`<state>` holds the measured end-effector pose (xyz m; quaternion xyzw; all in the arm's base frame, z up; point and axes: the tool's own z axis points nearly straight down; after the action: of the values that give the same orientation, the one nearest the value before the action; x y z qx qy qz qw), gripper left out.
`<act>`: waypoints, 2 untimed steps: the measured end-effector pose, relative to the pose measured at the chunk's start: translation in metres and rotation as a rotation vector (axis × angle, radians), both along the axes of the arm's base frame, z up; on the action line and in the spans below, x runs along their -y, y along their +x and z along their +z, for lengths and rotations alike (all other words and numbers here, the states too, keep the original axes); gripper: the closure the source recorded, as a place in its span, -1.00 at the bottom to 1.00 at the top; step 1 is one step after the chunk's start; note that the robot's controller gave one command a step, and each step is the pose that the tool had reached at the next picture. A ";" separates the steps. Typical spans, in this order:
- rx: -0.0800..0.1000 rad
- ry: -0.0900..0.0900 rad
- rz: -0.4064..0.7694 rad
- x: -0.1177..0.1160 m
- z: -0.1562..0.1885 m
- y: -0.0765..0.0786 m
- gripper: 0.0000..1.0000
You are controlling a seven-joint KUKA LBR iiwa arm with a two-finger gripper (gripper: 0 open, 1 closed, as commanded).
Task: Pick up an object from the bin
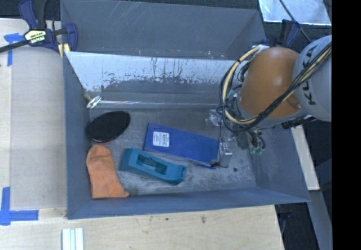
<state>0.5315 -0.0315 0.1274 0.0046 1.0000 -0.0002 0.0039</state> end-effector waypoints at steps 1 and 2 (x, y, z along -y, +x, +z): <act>-0.007 0.001 -0.173 -0.011 -0.005 -0.002 -1.00; -0.006 0.000 -0.062 -0.029 -0.016 0.004 -1.00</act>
Offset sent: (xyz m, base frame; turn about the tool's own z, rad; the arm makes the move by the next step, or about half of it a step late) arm 0.0046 0.0328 -0.0218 0.0507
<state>0.5358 -0.0030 0.1111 0.0355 0.9994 -0.0001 0.0011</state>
